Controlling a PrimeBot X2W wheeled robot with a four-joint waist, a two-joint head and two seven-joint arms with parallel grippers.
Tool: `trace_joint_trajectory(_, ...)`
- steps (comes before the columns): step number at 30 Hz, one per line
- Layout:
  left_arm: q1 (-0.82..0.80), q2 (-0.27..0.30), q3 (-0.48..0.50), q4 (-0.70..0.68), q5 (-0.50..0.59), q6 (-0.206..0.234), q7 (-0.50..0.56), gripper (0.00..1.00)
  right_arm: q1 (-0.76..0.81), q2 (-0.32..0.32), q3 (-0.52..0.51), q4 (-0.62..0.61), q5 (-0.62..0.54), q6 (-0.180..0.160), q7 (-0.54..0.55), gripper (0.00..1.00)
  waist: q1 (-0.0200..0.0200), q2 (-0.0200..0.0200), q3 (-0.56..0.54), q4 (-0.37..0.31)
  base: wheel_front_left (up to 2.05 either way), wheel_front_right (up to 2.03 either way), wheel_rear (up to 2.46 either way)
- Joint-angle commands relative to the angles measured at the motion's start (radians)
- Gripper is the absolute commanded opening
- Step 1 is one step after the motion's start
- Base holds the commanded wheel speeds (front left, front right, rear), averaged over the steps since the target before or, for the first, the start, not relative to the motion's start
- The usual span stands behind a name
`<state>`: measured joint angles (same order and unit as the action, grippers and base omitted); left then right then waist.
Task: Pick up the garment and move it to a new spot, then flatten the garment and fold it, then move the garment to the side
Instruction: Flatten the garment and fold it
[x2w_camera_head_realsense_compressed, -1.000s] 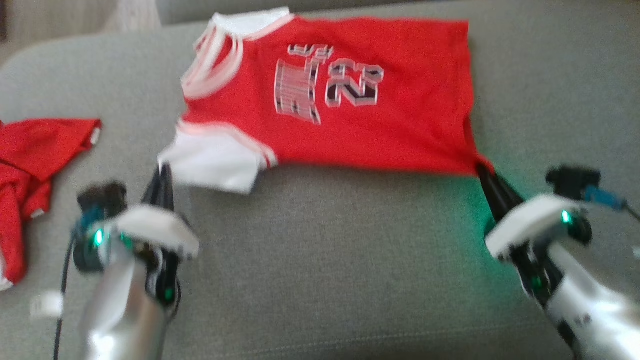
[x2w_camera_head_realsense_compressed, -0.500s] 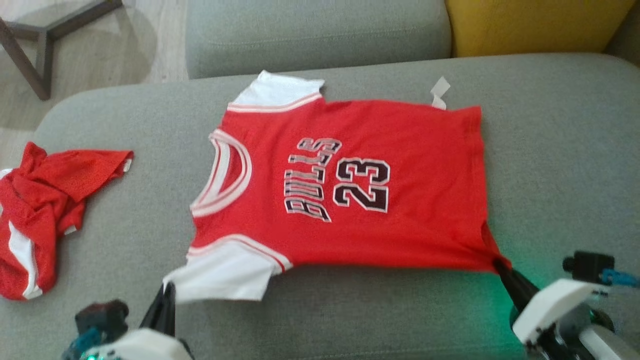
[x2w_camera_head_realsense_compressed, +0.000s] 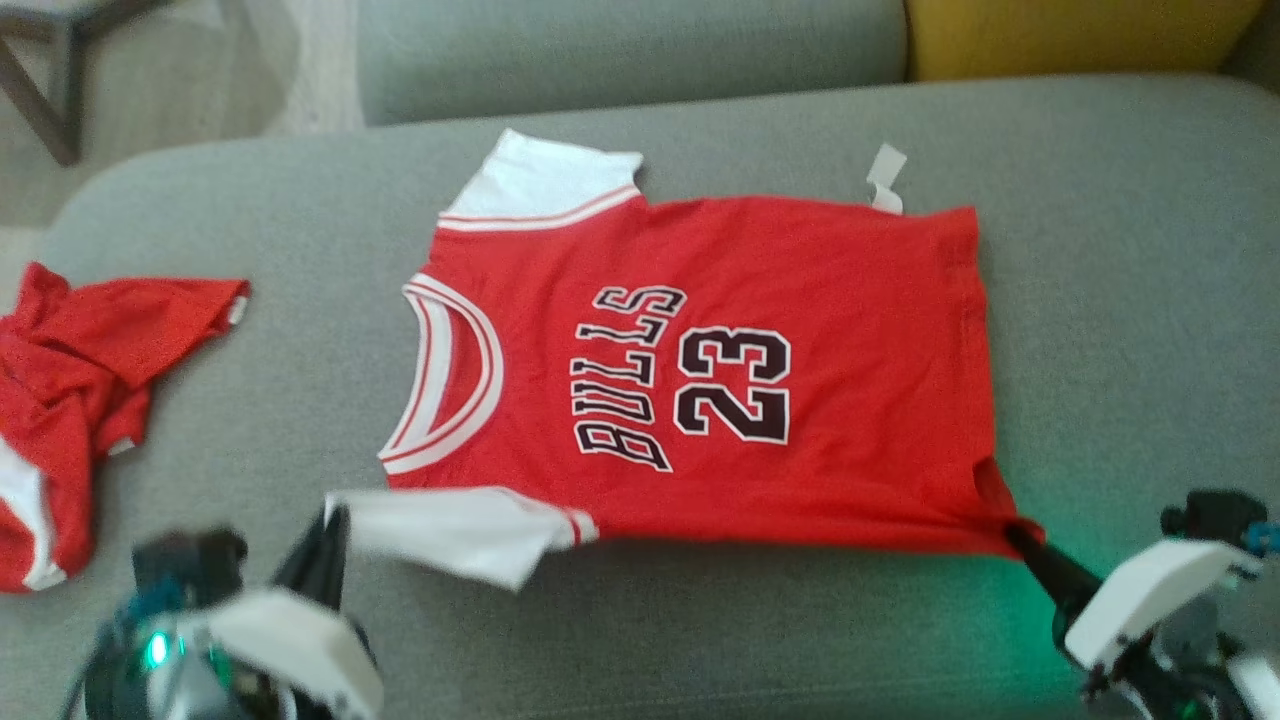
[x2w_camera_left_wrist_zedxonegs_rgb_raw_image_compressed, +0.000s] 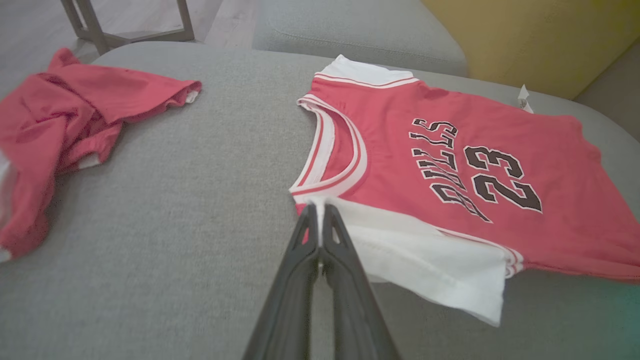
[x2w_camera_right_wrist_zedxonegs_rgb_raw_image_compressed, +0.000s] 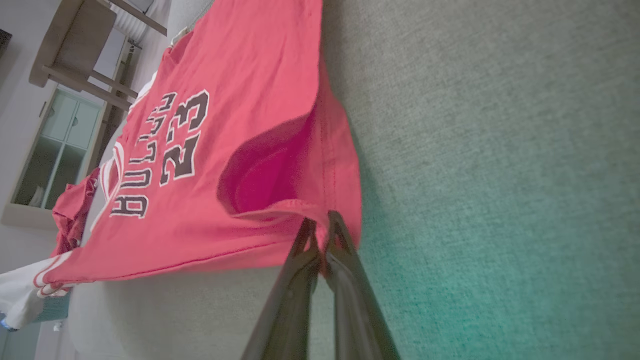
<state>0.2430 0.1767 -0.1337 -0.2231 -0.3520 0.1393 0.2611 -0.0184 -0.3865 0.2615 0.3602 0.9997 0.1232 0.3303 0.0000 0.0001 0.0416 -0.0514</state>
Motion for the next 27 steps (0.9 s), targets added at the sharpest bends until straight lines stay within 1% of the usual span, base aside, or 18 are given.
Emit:
trace_joint_trajectory(1,-0.158,0.03,0.038,0.002,-0.006,-0.02,0.028,0.0,-0.054,0.01,-0.068,-0.066,-0.018,0.008,0.074,0.0,0.0,-0.0001,0.055,-0.013,0.0,0.0,0.0)
trace_joint_trajectory(4,-0.232,0.038,0.039,0.042,-0.02,-0.035,0.05,0.0,-0.084,0.038,-0.113,-0.088,-0.024,0.008,0.129,0.0,0.0,-0.0001,0.087,-0.018,0.0,0.0,0.0)
trace_joint_trajectory(5,-0.307,0.044,0.038,0.088,-0.035,-0.051,0.071,0.0,-0.121,0.062,-0.153,-0.104,-0.043,0.008,0.173,0.0,0.0,-0.0001,0.118,-0.023,0.0,0.0,0.0)
trace_joint_trajectory(9,-0.449,0.056,0.036,0.198,-0.053,-0.081,0.091,0.0,-0.205,0.119,-0.216,-0.119,-0.067,0.008,0.239,0.0,0.0,-0.0001,0.174,-0.033,0.0,0.0,0.0)
trace_joint_trajectory(12,-0.538,0.06,0.034,0.28,-0.058,-0.1,0.08,0.0,-0.267,0.154,-0.244,-0.121,-0.088,0.008,0.257,0.0,0.0,-0.0001,0.21,-0.042,0.0,0.0,0.0)
trace_joint_trajectory(13,-0.538,0.06,0.034,0.28,-0.058,-0.1,0.08,0.0,-0.267,0.154,-0.244,-0.121,-0.088,0.008,0.257,0.0,0.0,-0.0001,0.21,-0.042,0.0,0.0,0.0)
trace_joint_trajectory(16,-0.607,0.056,0.033,0.362,-0.064,-0.116,0.056,0.0,-0.313,0.179,-0.249,-0.113,-0.11,0.008,0.261,0.0,0.0,-0.0001,0.236,-0.048,0.0,0.0,0.0)
trace_joint_trajectory(17,-0.625,0.055,0.03,0.387,-0.066,-0.125,0.046,0.04,-0.324,0.185,-0.247,-0.116,-0.117,0.008,0.253,0.0,0.0,-0.0001,0.244,-0.048,0.0,0.0,0.0)
trace_joint_trajectory(18,-0.641,0.052,0.028,0.41,-0.069,-0.133,0.032,0.43,-0.333,0.189,-0.244,-0.12,-0.123,0.008,0.241,0.46,0.0,-0.0001,0.252,-0.049,0.0,0.0,0.0)
trace_joint_trajectory(19,-0.654,0.051,0.025,0.433,-0.068,-0.14,0.02,1.0,-0.338,0.192,-0.237,-0.127,-0.132,0.008,0.225,1.0,0.0,-0.0001,0.259,-0.05,0.0,0.0,0.0)
trace_joint_trajectory(21,-0.67,0.042,0.022,0.469,-0.068,-0.148,-0.017,1.0,-0.339,0.188,-0.218,-0.144,-0.157,0.008,0.18,1.0,0.0,-0.0001,0.267,-0.049,0.0,0.0,0.0)
trace_joint_trajectory(23,-0.673,0.033,0.023,0.49,-0.059,-0.142,-0.067,1.0,-0.332,0.175,-0.191,-0.184,-0.198,0.008,0.088,1.0,0.0,-0.0001,0.274,-0.048,0.0,0.0,0.0)
trace_joint_trajectory(25,-0.662,0.024,0.025,0.494,-0.04,-0.126,-0.133,1.0,-0.314,0.156,-0.158,-0.219,-0.256,0.008,-0.016,1.0,0.0,-0.0001,0.276,-0.047,0.0,0.0,0.0)
trace_joint_trajectory(27,-0.642,0.014,0.025,0.482,-0.009,-0.098,-0.213,1.0,-0.287,0.15,-0.143,-0.242,-0.309,0.008,-0.128,1.0,0.0,-0.0001,0.275,-0.044,0.0,0.0,0.0)
